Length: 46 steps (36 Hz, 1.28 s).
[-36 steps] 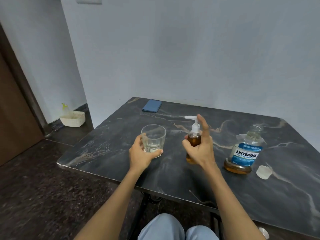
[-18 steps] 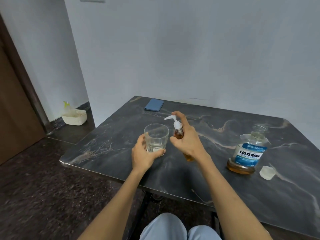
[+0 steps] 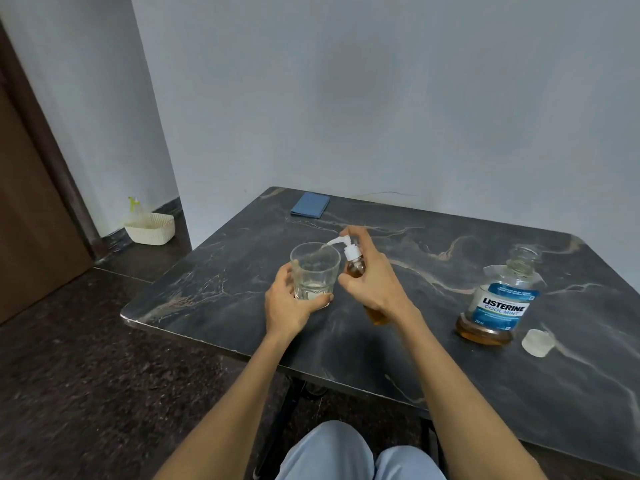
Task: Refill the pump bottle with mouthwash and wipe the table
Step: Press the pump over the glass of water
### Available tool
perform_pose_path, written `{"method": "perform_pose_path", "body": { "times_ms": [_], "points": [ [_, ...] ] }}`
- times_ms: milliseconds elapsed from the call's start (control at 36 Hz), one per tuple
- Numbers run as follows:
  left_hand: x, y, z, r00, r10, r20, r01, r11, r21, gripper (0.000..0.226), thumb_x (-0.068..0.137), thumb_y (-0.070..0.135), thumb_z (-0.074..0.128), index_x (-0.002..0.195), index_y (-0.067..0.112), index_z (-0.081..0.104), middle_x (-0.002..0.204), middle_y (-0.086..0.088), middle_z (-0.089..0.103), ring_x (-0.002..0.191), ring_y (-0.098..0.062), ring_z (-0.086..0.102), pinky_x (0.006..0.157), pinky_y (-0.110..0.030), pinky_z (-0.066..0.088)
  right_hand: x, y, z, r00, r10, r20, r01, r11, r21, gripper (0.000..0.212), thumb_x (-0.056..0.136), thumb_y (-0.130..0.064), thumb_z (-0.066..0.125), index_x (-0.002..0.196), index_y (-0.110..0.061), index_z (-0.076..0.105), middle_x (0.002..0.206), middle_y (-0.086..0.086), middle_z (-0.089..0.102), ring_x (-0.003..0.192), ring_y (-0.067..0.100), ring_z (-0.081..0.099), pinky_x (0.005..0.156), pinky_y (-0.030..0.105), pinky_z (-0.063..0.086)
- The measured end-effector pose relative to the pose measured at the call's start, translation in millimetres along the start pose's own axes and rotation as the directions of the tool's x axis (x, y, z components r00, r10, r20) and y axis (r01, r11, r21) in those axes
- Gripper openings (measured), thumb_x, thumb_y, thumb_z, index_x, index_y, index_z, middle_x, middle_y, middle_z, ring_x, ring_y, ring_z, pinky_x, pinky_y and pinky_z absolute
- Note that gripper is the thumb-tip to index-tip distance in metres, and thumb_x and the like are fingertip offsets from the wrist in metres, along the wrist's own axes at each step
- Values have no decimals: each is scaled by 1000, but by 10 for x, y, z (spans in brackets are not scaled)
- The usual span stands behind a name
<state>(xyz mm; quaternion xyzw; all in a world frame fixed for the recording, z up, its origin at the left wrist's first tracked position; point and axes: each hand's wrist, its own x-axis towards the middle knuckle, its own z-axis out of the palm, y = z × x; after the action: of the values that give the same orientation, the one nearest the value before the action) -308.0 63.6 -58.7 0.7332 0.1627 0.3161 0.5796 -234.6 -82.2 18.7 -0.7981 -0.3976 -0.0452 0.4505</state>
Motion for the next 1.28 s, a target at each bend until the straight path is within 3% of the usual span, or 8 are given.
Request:
{"method": "perform_pose_path", "body": {
  "times_ms": [139,306,528,667,833,917,1056,1278],
  "points": [
    [-1,13,-3,1000,-13,1,13,1000,-11,69,43,36,89,98,50,51,95,24,63,93,-1,63,85,-36,54,-31,-9,26,1000,14,9,-14,1000,-6,62,68,-7,58,109,-48,35,67,0,56,53,5,50,54,27,49],
    [5,22,-2,1000,-30,4,30,1000,-8,78,47,28,91,113,35,49,103,15,63,98,-9,63,88,-41,53,-44,-19,23,1000,8,-12,-7,1000,24,75,67,-7,56,117,-57,32,63,-5,55,51,1,50,50,12,45],
    [3,29,2,999,-40,6,40,999,-1,81,48,29,91,116,33,48,112,5,63,104,-14,61,91,-42,52,-47,-12,26,999,28,-19,-29,999,-15,67,69,-10,58,109,-55,29,64,-5,55,55,7,53,56,28,50],
    [10,24,7,999,-46,2,46,999,-6,84,47,28,91,120,29,49,115,3,62,106,-14,61,92,-42,51,-50,-9,24,999,23,-29,-22,999,39,74,68,-8,57,120,-55,33,58,-7,53,50,2,49,51,14,45],
    [16,6,9,999,-40,4,40,999,9,85,49,28,91,122,27,49,114,4,62,105,-13,61,92,-39,51,-51,-14,30,999,37,-29,-37,999,-2,67,69,-9,58,110,-54,32,62,-7,54,51,5,50,55,29,50],
    [18,1,14,999,-40,3,40,999,9,83,48,28,91,119,31,49,112,6,62,103,-11,61,90,-35,52,-50,-7,45,999,42,-33,-42,999,20,62,69,-10,57,111,-49,34,61,-9,53,52,4,50,55,29,50],
    [31,-13,16,999,-42,-5,42,999,11,81,48,27,91,117,31,49,108,10,62,101,-10,61,89,-34,52,-45,0,61,999,45,-30,-42,996,79,71,67,-10,56,122,-50,34,57,-14,55,50,1,49,52,14,42],
    [33,-12,18,999,-40,-2,40,999,20,80,47,28,91,116,29,50,105,13,62,99,-9,62,88,-32,52,-51,-6,94,997,35,-65,-31,998,60,61,68,-10,57,108,-50,37,63,-6,56,52,4,52,56,27,49]
  ]
}}
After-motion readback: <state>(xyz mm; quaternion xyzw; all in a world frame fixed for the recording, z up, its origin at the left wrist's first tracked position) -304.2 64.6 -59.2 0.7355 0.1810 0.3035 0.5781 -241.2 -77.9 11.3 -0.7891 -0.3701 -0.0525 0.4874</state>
